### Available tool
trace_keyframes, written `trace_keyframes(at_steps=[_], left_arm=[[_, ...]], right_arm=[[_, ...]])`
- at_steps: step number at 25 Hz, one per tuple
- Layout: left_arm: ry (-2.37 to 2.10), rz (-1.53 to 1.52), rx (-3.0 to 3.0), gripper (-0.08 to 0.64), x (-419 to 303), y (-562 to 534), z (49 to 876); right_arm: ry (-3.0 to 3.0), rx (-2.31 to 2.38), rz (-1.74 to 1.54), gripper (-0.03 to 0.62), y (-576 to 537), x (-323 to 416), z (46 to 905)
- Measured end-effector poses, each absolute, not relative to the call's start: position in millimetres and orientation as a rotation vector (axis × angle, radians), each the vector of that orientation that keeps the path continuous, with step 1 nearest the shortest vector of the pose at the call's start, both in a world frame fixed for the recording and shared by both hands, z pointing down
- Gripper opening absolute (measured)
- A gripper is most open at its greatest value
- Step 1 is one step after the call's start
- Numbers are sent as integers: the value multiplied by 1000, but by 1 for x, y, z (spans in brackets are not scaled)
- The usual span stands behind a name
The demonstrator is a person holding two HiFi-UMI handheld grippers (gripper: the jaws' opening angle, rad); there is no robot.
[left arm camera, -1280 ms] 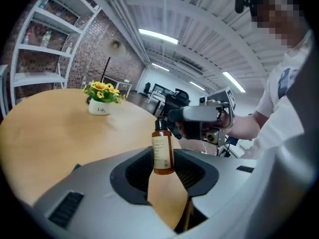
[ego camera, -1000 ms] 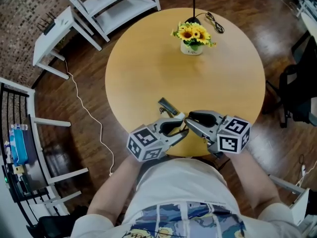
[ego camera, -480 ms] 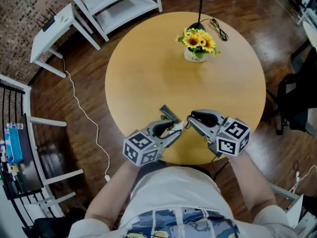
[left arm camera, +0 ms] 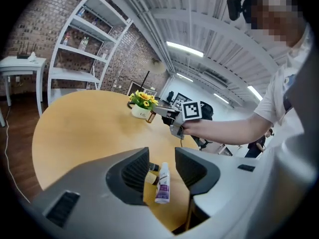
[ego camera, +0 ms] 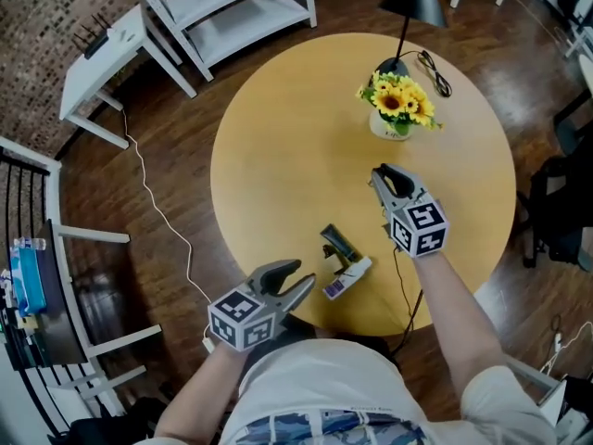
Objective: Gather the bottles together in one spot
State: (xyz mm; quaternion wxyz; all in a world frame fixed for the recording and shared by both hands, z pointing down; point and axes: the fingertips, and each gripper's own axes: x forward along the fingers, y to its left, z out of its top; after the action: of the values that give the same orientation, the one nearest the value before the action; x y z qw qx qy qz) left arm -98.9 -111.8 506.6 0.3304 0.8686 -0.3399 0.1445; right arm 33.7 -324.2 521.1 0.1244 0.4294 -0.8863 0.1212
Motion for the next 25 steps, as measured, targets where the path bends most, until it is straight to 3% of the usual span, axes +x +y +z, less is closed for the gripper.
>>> trace_keyframes(at_steps=[11,25], left_arm=[[-847,404,2210,155,-150,-127,534],[-770,406,2225,155,-143,-141,543]], right_arm=[[-2370,1463,294,84,-422,31,591],[-2324,1577,332,103,-415,37,611]])
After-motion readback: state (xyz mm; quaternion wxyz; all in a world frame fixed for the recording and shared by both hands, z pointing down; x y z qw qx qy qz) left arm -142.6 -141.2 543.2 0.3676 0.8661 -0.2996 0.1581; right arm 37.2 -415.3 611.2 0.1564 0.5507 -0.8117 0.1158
